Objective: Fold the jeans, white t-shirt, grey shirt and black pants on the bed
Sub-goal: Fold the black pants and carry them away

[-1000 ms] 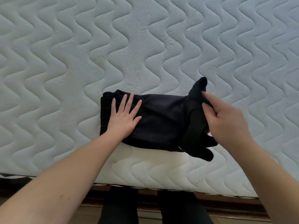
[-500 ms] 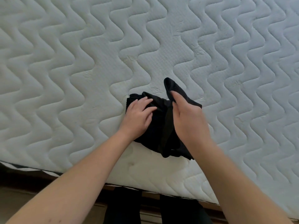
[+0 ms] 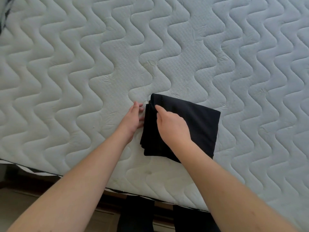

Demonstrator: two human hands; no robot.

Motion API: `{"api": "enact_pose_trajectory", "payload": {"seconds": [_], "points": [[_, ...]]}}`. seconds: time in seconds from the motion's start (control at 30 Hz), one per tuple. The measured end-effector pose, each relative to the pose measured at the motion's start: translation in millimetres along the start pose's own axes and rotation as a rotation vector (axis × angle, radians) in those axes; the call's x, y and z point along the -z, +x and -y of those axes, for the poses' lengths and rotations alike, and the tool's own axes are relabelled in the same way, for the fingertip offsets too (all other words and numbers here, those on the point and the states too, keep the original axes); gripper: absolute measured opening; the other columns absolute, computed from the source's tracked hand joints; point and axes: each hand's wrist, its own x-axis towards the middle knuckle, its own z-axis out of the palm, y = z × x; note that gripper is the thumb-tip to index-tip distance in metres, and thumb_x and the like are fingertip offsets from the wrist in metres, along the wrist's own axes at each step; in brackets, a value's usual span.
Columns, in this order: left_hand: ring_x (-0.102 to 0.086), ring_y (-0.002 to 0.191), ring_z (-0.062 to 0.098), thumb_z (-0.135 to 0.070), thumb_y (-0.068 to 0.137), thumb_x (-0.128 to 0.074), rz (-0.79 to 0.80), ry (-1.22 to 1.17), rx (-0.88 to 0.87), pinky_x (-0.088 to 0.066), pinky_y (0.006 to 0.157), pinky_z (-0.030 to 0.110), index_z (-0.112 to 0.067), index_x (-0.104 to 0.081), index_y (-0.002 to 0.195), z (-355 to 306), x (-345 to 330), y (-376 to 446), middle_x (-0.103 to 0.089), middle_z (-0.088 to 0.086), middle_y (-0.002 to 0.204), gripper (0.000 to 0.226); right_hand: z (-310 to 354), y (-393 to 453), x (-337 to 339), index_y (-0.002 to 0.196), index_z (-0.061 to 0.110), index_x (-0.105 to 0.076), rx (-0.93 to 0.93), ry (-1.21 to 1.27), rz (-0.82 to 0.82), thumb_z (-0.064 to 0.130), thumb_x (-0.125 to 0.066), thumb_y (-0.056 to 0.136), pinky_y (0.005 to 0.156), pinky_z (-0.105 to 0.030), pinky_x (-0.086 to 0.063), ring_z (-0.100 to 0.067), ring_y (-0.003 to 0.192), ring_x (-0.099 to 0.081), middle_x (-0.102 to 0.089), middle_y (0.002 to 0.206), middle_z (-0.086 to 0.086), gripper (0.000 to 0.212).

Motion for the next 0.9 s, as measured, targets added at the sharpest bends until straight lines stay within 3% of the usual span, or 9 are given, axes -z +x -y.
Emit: {"api": "enact_pose_trajectory", "payload": {"seconds": [0.07, 0.13, 0.23, 0.33, 0.4, 0.47, 0.7, 0.83, 0.9], "points": [[-0.065, 0.092, -0.002, -0.054, 0.104, -0.022, 0.001, 0.003, -0.003, -0.054, 0.068, 0.018, -0.024, -0.051, 0.131, 0, -3, -1, -0.058, -0.011, 0.118, 0.050, -3, -1, -1, 0.146, 0.028, -0.041, 0.062, 0.110, 0.075, 0.036, -0.036, 0.104, 0.084, -0.036, -0.048, -0.024, 0.106, -0.061, -0.064, 0.122, -0.002, 0.043], [-0.063, 0.103, 0.004, -0.065, 0.098, -0.029, -0.003, 0.029, -0.009, -0.055, 0.082, 0.027, -0.026, -0.053, 0.129, 0, -6, 3, -0.060, -0.010, 0.121, 0.056, -13, -6, 2, 0.143, 0.028, -0.046, 0.055, 0.315, 0.120, 0.036, -0.040, 0.104, 0.098, -0.034, -0.046, -0.016, 0.117, -0.057, -0.062, 0.128, 0.003, 0.040], [-0.061, 0.114, 0.017, -0.088, 0.068, -0.047, 0.009, 0.175, 0.020, -0.047, 0.103, 0.041, -0.024, -0.056, 0.127, -7, -18, 7, -0.064, -0.004, 0.124, 0.088, -53, -14, 14, 0.127, 0.021, -0.061, -0.014, 0.354, -0.205, 0.027, -0.050, 0.101, 0.100, -0.041, -0.045, -0.020, 0.112, -0.059, -0.066, 0.119, 0.001, 0.029], [-0.061, 0.107, 0.014, -0.084, 0.049, -0.067, -0.106, 0.301, 0.046, -0.051, 0.093, 0.033, -0.019, -0.056, 0.126, -16, -33, 11, -0.061, -0.006, 0.121, 0.102, -116, -20, 24, 0.132, 0.015, -0.054, -0.403, 0.302, -0.398, 0.030, -0.056, 0.097, 0.103, -0.046, -0.040, -0.027, 0.114, -0.054, -0.060, 0.124, -0.008, 0.038], [-0.067, 0.097, 0.015, -0.070, 0.052, -0.080, -0.106, 0.325, 0.055, -0.057, 0.080, 0.029, -0.018, -0.064, 0.113, -18, -38, 19, -0.068, -0.004, 0.108, 0.082, -151, -21, 29, 0.141, 0.015, -0.043, -0.753, 0.445, -0.253, 0.042, -0.059, 0.094, 0.106, -0.043, -0.039, -0.027, 0.123, -0.049, -0.052, 0.135, -0.010, 0.057], [-0.069, 0.086, 0.013, -0.055, 0.062, -0.086, -0.083, 0.343, 0.057, -0.055, 0.069, 0.023, -0.020, -0.068, 0.099, -17, -39, 23, -0.072, -0.004, 0.095, 0.054, -172, -21, 28, 0.142, 0.016, -0.040, -0.914, 0.682, -0.074, 0.051, -0.066, 0.088, 0.100, -0.040, -0.043, -0.025, 0.121, -0.052, -0.050, 0.139, -0.006, 0.069], [-0.071, 0.087, 0.008, -0.014, 0.081, -0.079, 0.041, 0.266, 0.038, -0.053, 0.061, 0.014, -0.020, -0.068, 0.097, -12, -30, 0, -0.074, -0.001, 0.098, 0.020, -192, -25, 37, 0.126, 0.018, -0.062, -0.735, 0.940, 0.194, 0.043, -0.079, 0.078, 0.104, -0.050, -0.047, -0.023, 0.114, -0.061, -0.067, 0.120, 0.002, 0.057], [-0.070, 0.098, 0.008, -0.001, 0.083, -0.073, 0.155, 0.317, -0.094, -0.054, 0.083, 0.021, -0.016, -0.066, 0.115, -42, -35, -31, -0.073, 0.001, 0.109, 0.036, -195, -39, 71, 0.109, 0.031, -0.069, -0.569, 0.991, 0.107, 0.034, -0.079, 0.080, 0.091, -0.035, -0.054, -0.008, 0.098, -0.069, -0.074, 0.103, 0.010, 0.031], [-0.069, 0.099, 0.006, 0.002, 0.083, -0.073, 0.188, 0.372, -0.235, -0.052, 0.080, 0.017, -0.016, -0.064, 0.118, -63, -40, -45, -0.074, -0.001, 0.107, 0.040, -198, -48, 97, 0.104, 0.034, -0.071, -0.473, 0.974, 0.017, 0.031, -0.080, 0.080, 0.082, -0.027, -0.053, -0.006, 0.091, -0.071, -0.075, 0.097, 0.011, 0.026]]}}
